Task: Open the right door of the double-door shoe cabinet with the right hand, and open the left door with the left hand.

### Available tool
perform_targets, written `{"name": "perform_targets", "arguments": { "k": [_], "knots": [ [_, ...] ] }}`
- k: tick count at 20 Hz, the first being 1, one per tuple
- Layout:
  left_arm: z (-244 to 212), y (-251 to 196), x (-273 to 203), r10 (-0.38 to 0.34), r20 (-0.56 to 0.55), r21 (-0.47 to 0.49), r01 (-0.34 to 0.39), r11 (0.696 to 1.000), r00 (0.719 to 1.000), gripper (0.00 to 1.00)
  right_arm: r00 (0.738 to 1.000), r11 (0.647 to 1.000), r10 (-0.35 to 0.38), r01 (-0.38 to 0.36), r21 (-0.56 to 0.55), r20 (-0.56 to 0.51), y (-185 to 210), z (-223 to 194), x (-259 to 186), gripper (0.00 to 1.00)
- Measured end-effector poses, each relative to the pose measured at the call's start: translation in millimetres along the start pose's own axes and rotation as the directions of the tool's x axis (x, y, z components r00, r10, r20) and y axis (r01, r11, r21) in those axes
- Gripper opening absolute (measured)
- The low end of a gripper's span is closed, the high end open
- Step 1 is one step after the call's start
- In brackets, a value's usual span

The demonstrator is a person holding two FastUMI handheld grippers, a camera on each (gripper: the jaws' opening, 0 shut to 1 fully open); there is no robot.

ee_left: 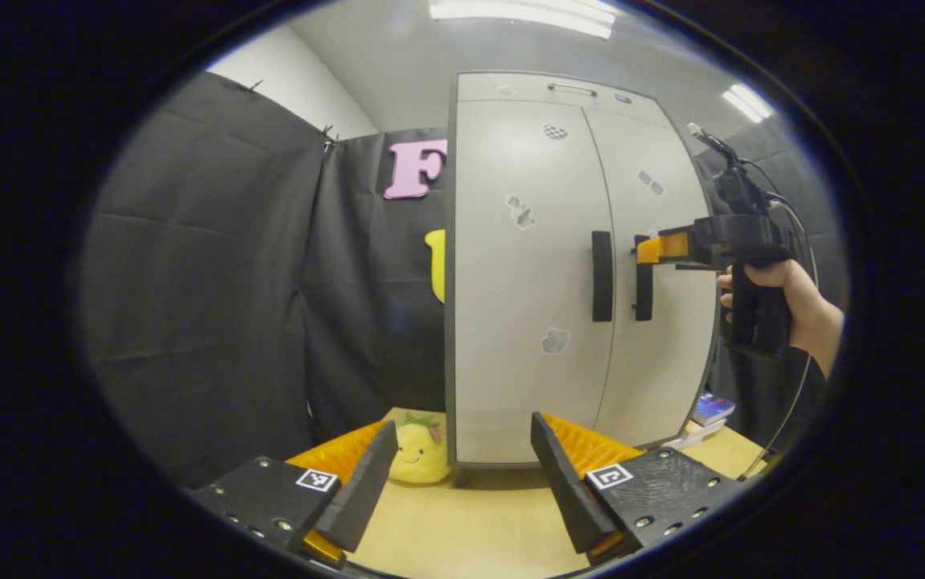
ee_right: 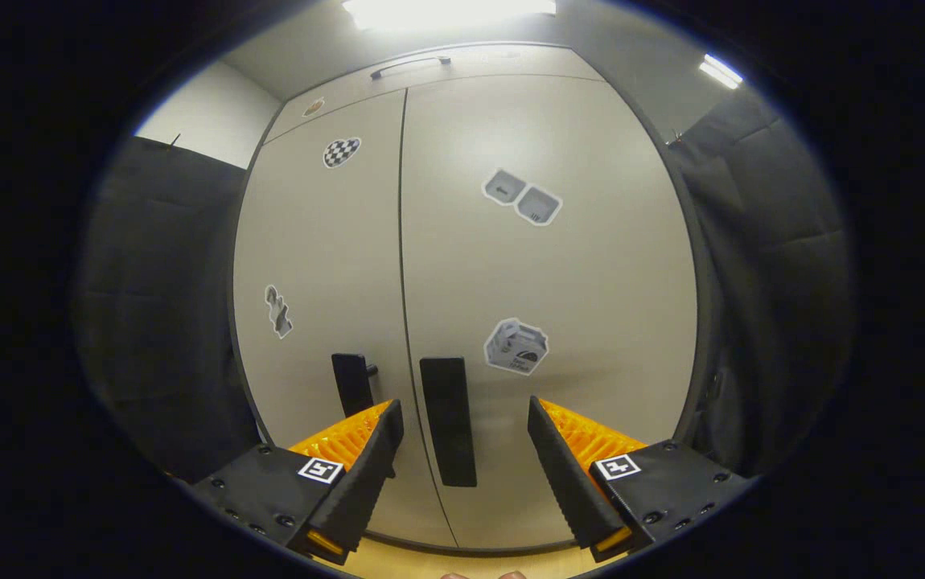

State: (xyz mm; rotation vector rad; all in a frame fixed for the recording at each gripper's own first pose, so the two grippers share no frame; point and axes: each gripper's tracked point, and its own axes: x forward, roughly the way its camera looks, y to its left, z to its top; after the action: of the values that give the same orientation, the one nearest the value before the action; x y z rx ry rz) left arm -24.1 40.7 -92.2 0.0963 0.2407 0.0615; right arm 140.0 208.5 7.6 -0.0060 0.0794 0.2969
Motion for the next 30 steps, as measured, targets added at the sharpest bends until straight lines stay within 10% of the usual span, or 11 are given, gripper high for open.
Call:
{"name": "perform_targets", "arguments": {
  "k": [7, 9, 12, 23, 30],
  "knots": [
    [-16, 24, 10, 0.041, -0.042, -0.045, -0.043, 0.998, 0.998, 0.96, 0.998, 1.000, -0.026, 0.026, 0.004, -0.051, 2, -18, 34, 0.94],
    [-13, 26, 15, 0.041, -0.036, -0.051, -0.042, 0.998, 0.999, 0.96, 0.998, 1.000, -0.028, 0.027, -0.009, -0.060, 4, -18, 36, 0.61],
    [-13, 25, 17, 0.032, -0.030, -0.047, -0.034, 0.998, 0.999, 0.96, 0.997, 0.999, -0.032, 0.030, -0.031, -0.069, 8, -20, 41, 0.41],
    [-27, 17, 12, 0.017, -0.057, -0.041, -0.020, 0.999, 0.998, 0.96, 0.997, 0.999, 0.020, -0.024, -0.044, -0.074, 8, -20, 39, 0.04],
    [-17, 4, 2, 0.011, -0.035, -0.023, -0.012, 1.000, 0.999, 0.96, 0.997, 0.998, 0.043, -0.046, -0.045, -0.065, 9, -22, 30, 0.05]
  ]
}}
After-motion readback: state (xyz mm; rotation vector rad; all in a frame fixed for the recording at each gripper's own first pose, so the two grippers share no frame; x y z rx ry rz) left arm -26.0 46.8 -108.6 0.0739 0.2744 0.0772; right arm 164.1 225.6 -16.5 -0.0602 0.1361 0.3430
